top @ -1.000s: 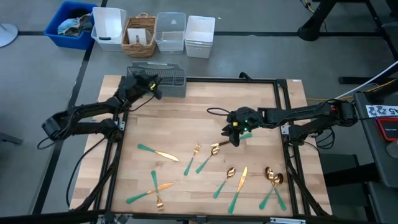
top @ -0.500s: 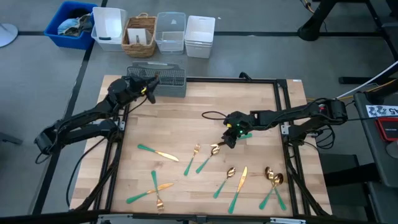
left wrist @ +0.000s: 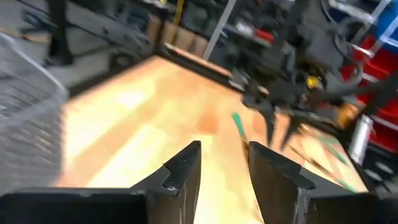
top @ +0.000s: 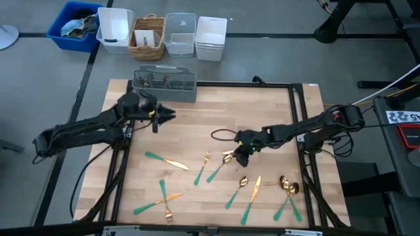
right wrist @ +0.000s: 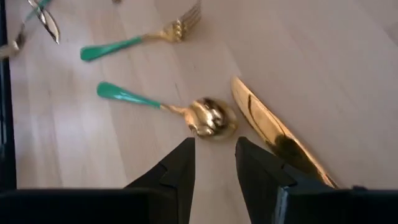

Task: Sort silverware
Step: Put the green spoon into the gray silverware basket

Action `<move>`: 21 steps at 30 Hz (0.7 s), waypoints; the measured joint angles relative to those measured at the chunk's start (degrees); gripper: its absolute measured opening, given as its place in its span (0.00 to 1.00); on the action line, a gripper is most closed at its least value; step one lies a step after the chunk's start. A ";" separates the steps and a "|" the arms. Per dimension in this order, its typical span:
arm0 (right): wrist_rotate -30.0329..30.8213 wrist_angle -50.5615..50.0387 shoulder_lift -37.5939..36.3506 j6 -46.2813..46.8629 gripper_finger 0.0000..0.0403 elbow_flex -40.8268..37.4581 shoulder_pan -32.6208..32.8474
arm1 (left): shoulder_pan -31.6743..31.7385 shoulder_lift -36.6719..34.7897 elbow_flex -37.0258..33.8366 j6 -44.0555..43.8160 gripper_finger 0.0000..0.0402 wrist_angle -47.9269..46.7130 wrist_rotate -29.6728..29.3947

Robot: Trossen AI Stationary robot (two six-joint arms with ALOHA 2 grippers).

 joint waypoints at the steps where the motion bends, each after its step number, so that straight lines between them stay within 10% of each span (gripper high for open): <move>1: 1.12 0.72 0.62 0.73 0.29 0.16 0.58 | -1.28 0.00 0.00 -0.06 0.31 -0.74 0.00; 21: 4.07 9.11 10.52 2.52 0.29 0.03 1.64 | -21.09 1.84 -0.02 -4.17 0.31 -1.15 -7.06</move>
